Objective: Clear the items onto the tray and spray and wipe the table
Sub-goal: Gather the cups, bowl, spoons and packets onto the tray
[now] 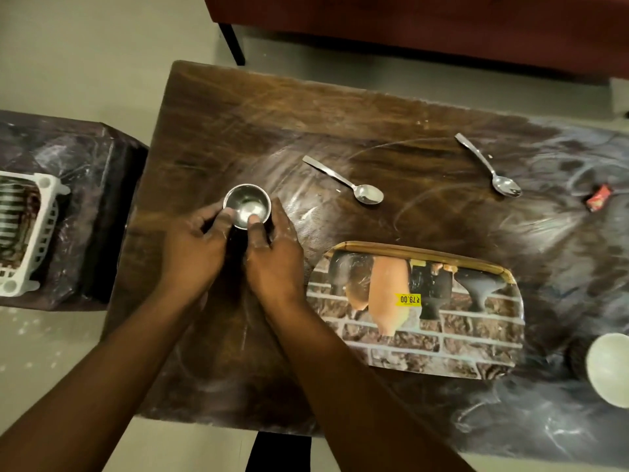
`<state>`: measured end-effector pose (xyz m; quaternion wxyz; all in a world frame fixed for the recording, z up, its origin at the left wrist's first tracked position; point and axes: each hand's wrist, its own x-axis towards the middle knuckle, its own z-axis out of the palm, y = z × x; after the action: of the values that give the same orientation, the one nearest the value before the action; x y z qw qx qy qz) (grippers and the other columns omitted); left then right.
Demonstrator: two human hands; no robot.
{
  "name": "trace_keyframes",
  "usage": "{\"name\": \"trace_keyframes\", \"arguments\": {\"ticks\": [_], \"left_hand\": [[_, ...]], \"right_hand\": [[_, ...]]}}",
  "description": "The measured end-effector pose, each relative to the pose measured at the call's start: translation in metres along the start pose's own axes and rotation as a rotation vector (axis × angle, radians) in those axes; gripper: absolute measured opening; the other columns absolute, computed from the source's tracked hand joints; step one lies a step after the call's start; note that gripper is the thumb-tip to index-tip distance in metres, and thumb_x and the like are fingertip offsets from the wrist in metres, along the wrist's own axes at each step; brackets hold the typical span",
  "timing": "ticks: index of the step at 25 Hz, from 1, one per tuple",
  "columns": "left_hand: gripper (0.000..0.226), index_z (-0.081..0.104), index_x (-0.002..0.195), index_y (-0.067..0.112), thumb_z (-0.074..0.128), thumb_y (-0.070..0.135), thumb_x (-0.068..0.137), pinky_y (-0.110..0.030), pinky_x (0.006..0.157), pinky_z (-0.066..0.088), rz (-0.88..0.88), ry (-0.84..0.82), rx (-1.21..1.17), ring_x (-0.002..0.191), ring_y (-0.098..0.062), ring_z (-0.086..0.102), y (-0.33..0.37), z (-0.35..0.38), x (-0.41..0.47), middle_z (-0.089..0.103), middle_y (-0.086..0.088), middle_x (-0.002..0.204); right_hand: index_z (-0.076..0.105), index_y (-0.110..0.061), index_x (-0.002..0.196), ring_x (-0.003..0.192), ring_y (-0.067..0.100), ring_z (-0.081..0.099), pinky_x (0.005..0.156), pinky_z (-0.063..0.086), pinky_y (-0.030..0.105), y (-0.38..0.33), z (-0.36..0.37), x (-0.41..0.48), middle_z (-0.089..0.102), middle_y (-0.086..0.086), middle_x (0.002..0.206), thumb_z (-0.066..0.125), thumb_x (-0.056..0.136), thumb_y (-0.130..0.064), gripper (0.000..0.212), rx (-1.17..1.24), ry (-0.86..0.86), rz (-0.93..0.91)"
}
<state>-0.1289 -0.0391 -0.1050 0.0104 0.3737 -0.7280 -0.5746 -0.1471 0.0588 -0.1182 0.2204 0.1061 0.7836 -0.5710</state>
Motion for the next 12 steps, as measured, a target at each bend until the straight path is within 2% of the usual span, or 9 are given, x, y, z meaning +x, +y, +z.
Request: {"name": "trace_keyframes", "arguments": {"ticks": [3,6,9,10,12], "left_hand": [[0.026,0.079,0.126,0.011,0.066,0.021,0.106,-0.038,0.098,0.061,0.001,0.003,-0.088,0.106,-0.017,0.078,0.003,0.033,-0.041,0.083,-0.005,0.111],[0.028,0.080,0.126,0.014,0.073,0.026,0.102,-0.031,0.093,0.062,0.001,-0.059,-0.140,0.107,-0.009,0.079,0.003,0.078,-0.079,0.084,0.003,0.114],[0.019,0.083,0.118,0.022,0.075,0.024,0.100,-0.019,0.081,0.063,-0.040,-0.137,-0.182,0.098,0.001,0.080,-0.008,0.118,-0.103,0.084,0.018,0.103],[0.021,0.082,0.120,0.021,0.075,0.023,0.101,-0.017,0.079,0.063,-0.044,-0.151,-0.186,0.097,0.002,0.080,-0.012,0.127,-0.109,0.084,0.020,0.102],[0.025,0.081,0.124,0.017,0.075,0.024,0.101,-0.022,0.083,0.065,-0.033,-0.126,-0.134,0.098,0.002,0.079,-0.019,0.138,-0.115,0.083,0.022,0.102]], "right_hand": [[0.053,-0.024,0.156,0.148,0.008,0.047,0.124,0.037,0.030,0.009,-0.049,-0.021,0.055,-0.006,0.159,0.052,0.111,-0.032,0.046,0.018,0.147,-0.065],[0.062,-0.027,0.149,0.135,-0.004,0.055,0.109,0.042,0.011,0.026,-0.112,-0.036,0.064,-0.012,0.149,0.053,0.111,-0.031,0.039,0.022,0.263,-0.084],[0.064,-0.027,0.147,0.134,-0.004,0.056,0.107,0.043,0.009,0.050,-0.156,-0.043,0.065,-0.013,0.147,0.054,0.110,-0.035,0.038,0.034,0.292,-0.037],[0.064,-0.026,0.146,0.133,-0.005,0.056,0.105,0.041,0.004,0.058,-0.165,-0.044,0.065,-0.012,0.147,0.054,0.110,-0.035,0.039,0.029,0.294,-0.017],[0.065,-0.024,0.146,0.131,-0.005,0.055,0.098,0.037,-0.005,0.069,-0.173,-0.044,0.066,-0.010,0.146,0.054,0.110,-0.034,0.038,0.007,0.285,0.011]]}}
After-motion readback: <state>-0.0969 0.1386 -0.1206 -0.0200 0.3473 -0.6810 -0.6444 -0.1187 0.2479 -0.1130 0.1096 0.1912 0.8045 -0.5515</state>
